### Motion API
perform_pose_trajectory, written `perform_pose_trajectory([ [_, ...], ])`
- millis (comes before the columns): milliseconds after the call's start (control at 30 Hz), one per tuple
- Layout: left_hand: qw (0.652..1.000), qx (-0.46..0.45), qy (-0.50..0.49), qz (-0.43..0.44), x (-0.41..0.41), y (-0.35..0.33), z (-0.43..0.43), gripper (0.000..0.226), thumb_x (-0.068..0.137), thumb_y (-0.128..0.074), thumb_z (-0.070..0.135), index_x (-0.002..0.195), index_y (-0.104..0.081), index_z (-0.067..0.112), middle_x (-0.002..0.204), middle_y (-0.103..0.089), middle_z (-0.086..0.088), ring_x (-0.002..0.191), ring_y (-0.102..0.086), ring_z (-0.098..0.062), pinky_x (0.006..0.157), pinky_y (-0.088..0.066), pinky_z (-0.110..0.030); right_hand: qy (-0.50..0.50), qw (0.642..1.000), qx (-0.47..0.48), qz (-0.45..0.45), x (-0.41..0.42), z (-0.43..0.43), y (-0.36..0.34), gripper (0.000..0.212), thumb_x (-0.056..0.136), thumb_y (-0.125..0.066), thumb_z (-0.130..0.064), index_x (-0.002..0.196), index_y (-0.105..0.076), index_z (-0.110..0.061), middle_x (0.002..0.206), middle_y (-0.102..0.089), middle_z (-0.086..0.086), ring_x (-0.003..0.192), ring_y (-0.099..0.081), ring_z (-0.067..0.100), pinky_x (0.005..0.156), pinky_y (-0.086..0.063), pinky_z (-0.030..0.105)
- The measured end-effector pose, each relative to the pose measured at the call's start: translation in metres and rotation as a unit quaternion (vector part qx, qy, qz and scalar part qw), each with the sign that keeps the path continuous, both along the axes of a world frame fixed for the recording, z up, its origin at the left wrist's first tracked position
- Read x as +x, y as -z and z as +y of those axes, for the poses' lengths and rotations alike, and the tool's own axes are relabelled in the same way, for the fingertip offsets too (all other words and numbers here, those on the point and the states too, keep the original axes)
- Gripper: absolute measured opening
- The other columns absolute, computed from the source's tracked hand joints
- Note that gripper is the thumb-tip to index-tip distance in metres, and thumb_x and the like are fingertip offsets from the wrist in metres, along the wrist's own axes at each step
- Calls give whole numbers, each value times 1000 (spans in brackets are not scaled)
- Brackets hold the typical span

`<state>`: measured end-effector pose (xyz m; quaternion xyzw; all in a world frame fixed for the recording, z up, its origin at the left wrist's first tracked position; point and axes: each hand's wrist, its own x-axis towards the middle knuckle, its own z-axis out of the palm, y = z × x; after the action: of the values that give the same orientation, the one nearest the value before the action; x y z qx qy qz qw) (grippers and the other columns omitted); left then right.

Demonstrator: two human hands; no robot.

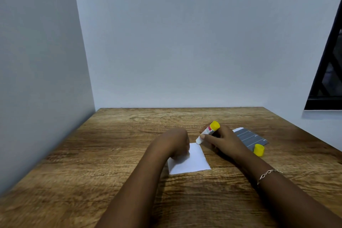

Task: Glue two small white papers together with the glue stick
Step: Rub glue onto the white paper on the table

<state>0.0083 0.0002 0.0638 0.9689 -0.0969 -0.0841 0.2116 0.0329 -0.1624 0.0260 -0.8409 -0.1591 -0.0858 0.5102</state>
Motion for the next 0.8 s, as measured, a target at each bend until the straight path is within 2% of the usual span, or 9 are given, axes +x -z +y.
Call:
perform_pose_trajectory([
  [133, 1000, -17, -6, 11, 3, 1, 1, 27, 84, -63, 11, 109, -66, -2, 114, -66, -18, 104, -63, -31, 91, -54, -43, -5, 1000, -27, -10, -1, 1, 0, 5, 82, -63, -20, 85, -66, -17, 89, -71, 6, 86, -63, 21, 78, -49, 38],
  [467, 1000, -12, -6, -16, 2, 0, 3, 24, 86, -61, 12, 107, -68, 3, 110, -68, -16, 99, -65, -31, 87, -55, -40, -15, 999, -35, -15, -13, 0, -2, 9, 81, -64, -19, 83, -65, -10, 88, -70, 15, 87, -63, 32, 79, -49, 47],
  [633, 999, 4, -4, -52, 1, 0, 3, 23, 86, -60, 13, 106, -69, 7, 109, -69, -12, 100, -64, -28, 82, -52, -33, -13, 999, -32, -7, -22, -2, -2, 12, 79, -66, -19, 84, -64, -8, 90, -69, 19, 89, -62, 34, 81, -49, 50],
  [800, 995, 11, -15, -94, 3, 3, 4, 20, 84, -62, 16, 100, -72, 9, 104, -72, -10, 95, -66, -27, 80, -51, -33, -24, 999, -25, -1, -33, -5, -3, 11, 80, -65, -17, 86, -65, -8, 92, -69, 17, 90, -62, 31, 81, -49, 46],
])
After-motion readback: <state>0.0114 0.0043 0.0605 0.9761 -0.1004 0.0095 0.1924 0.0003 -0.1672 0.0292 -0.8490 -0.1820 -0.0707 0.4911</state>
